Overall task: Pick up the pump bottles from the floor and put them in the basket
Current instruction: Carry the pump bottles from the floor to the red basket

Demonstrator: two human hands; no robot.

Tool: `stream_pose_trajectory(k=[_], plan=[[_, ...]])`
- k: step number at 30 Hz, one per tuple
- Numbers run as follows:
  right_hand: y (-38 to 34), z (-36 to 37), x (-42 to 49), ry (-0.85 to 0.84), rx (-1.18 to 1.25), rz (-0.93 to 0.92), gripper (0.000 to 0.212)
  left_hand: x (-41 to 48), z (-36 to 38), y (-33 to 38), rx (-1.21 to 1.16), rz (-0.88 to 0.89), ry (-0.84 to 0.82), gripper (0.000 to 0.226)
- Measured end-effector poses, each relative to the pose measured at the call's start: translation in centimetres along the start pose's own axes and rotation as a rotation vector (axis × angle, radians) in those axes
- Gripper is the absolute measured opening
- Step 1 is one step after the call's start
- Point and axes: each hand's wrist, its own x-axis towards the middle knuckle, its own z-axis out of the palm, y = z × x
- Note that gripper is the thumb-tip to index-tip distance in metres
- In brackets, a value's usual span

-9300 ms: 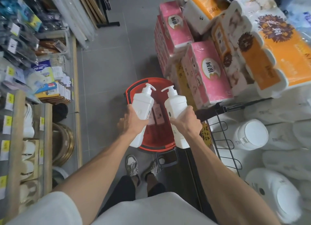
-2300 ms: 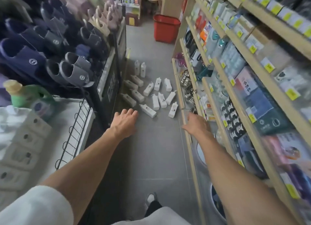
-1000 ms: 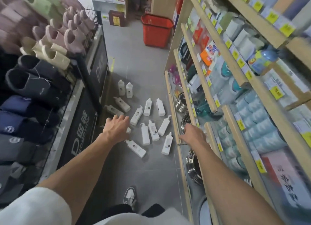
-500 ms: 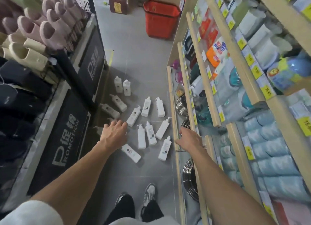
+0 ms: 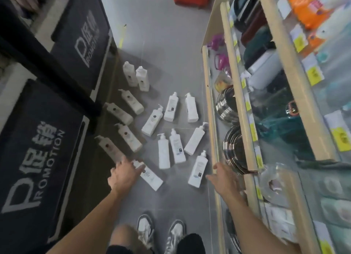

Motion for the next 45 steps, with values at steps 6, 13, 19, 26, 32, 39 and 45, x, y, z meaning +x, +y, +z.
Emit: stream_pose_trajectory(k=[6, 13, 19, 26, 32, 39, 45], plan=[[3.8, 15.9, 13.9, 0.004, 0.067, 0.112, 0.052, 16.5, 17.2, -4.4, -0.202, -0.097, -0.143, 0.085], [7.7, 31.3, 26.1, 0.022, 0.123, 0.213, 0.071, 27.4, 33.5, -7.9, -0.614, -0.289, -0.145, 0.088], [9.1, 36.4, 32.1, 0.118, 0.153, 0.287, 0.095, 31.2, 37.4, -5.7, -0.618, -0.524, 0.154, 0.114], [8.9, 38.9, 34.2, 0.138, 0.342, 0.446, 0.094, 30.5, 40.4, -5.9, -0.612, -0.639, 0.277, 0.100], [8.7, 39.1, 34.2, 0.113, 0.432, 0.500, 0.079, 32.1, 41.1, -6.0, -0.775, -0.705, 0.181, 0.116], [8.7, 39.4, 34.0, 0.135, 0.489, 0.522, 0.078, 33.6, 42.5, -8.8, -0.850, -0.663, 0.187, 0.098], [9.1, 39.2, 32.0, 0.118, 0.459, 0.491, 0.071, 30.9, 39.5, -8.8, -0.765, -0.511, 0.167, 0.066]])
